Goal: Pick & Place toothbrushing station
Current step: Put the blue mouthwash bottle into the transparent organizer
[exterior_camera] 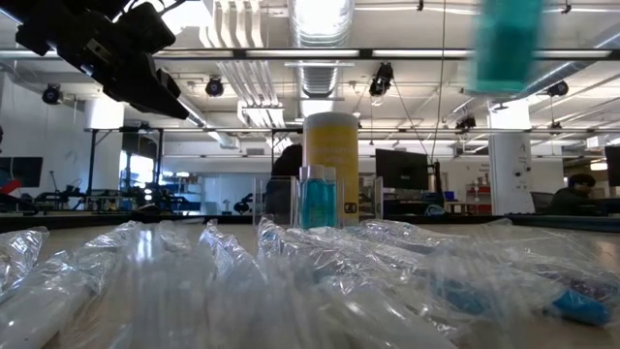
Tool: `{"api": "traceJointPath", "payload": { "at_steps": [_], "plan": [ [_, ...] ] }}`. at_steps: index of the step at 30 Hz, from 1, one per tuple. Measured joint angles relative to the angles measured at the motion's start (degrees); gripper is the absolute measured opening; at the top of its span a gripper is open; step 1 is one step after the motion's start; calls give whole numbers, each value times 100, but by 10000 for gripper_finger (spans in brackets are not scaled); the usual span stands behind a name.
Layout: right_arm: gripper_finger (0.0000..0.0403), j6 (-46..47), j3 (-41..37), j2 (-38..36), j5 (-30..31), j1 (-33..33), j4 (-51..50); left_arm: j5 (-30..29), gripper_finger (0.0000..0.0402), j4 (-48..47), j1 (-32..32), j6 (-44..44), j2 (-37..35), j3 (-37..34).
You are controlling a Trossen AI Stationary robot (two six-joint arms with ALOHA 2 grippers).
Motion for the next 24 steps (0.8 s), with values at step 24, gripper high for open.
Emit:
{"api": "traceJointPath", "payload": {
  "at_steps": [24],
  "plan": [
    [87, -3063, -31, -325, -547, -3721, 555, -35, 10, 74, 0, 15, 2, -2]
  ]
}}
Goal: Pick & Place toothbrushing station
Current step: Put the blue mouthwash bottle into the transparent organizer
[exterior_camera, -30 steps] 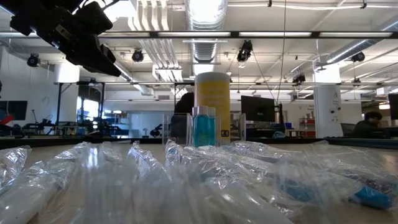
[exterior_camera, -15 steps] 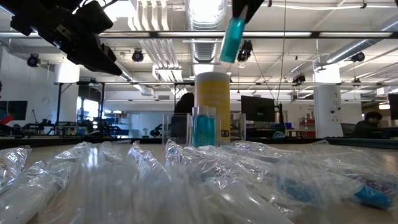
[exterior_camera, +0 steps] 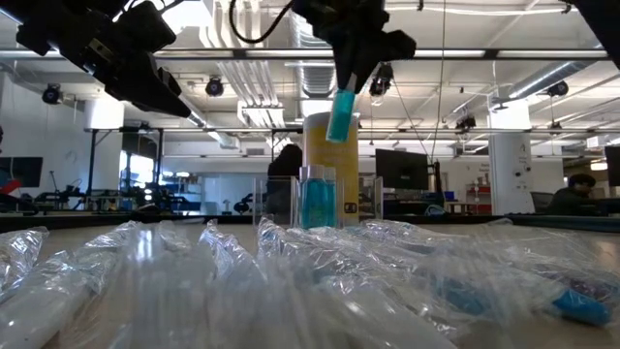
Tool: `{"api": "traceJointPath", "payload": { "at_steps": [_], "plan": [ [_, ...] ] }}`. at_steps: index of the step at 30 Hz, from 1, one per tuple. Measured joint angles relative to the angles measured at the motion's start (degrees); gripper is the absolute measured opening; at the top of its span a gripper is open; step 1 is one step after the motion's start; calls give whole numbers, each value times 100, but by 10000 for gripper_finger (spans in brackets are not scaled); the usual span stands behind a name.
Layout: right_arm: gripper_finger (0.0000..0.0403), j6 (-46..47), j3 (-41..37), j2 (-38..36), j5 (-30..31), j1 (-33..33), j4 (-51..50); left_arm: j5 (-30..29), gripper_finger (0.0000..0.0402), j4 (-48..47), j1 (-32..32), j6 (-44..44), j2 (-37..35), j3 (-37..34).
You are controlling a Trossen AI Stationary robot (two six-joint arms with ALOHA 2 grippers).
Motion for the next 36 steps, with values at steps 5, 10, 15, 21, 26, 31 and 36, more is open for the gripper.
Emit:
{"api": "traceJointPath", "payload": {
  "at_steps": [5, 10, 15, 21, 26, 31, 36],
  "plan": [
    [87, -19, -42, 65, 22, -122, 114, 2, 10, 4, 0, 0, 0, 0],
    [87, 79, -94, 103, 26, -230, 148, 4, 10, 127, 0, -10, 0, 0],
    [87, 68, -109, 230, 66, -356, 162, 7, 10, 188, 0, -29, 0, 0],
    [87, -29, -122, 367, 58, -486, 211, 9, 10, 170, 0, -33, 0, 0],
    [87, -26, -122, 435, 61, -540, 227, 10, 10, 162, 0, -24, 0, 0],
    [87, -19, -136, 462, 46, -542, 321, 24, 10, 162, 0, -24, 0, 0],
    [88, 111, -138, 475, 48, -542, 344, 22, 10, 164, 0, -22, 0, 0]
  ]
}}
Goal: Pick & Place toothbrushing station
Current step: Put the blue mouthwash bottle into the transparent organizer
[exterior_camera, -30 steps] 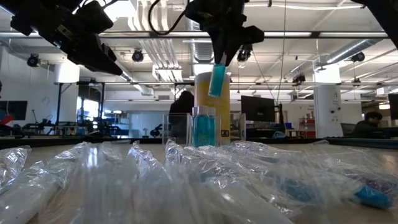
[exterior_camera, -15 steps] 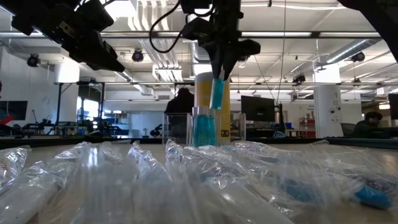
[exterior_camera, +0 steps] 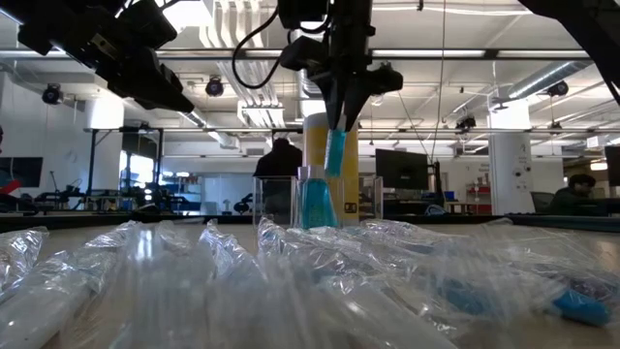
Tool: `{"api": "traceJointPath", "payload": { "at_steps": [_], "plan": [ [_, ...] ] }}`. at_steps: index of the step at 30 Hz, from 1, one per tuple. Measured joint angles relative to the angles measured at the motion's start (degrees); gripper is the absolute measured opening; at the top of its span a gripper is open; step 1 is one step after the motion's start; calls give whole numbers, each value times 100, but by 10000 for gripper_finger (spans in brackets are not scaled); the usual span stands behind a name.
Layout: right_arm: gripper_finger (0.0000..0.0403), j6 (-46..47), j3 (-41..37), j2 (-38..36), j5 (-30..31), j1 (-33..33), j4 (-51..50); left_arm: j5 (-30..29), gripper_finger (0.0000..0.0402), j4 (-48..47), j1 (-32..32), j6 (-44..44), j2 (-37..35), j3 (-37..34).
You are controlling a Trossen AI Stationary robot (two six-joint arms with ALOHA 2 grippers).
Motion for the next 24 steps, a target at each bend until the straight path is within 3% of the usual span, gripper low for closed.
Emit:
{"api": "traceJointPath", "payload": {
  "at_steps": [24],
  "plan": [
    [89, 234, -322, -13, 33, 4, 61, -22, 10, 1, 0, 4, 0, 0]
  ]
}}
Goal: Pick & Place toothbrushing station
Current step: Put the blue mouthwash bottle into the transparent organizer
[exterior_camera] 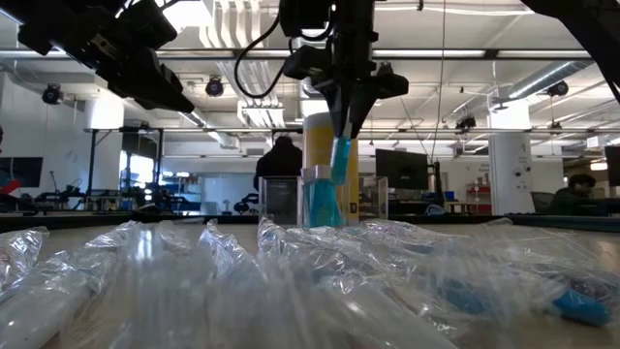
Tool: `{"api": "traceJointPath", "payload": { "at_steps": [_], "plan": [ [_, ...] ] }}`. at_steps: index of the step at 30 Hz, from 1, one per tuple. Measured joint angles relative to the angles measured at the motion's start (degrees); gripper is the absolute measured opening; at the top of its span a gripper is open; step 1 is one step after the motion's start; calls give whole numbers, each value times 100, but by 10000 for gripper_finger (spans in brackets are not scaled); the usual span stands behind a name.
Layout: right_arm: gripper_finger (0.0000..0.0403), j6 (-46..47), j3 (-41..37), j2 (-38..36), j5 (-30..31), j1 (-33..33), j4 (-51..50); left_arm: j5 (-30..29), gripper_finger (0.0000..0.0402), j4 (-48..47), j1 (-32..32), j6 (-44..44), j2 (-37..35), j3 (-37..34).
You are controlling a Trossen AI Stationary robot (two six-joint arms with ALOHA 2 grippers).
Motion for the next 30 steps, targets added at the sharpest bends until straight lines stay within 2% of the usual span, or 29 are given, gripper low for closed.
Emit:
{"api": "traceJointPath", "payload": {
  "at_steps": [4, 17, 26, 30],
  "plan": [
    [97, -40, -10, 0, 89, -2, 39, 0, 10, 2, 0, 0, 0, 0],
    [162, -71, -15, 13, 94, -33, 56, 2, 10, 2, 0, 11, 1, 0],
    [131, -191, -15, 13, 92, -66, 29, 4, 10, 2, 0, 19, 2, 0],
    [116, -386, -15, 4, 118, -18, -357, 4, 10, -26, 0, 21, 2, 0]
  ]
}}
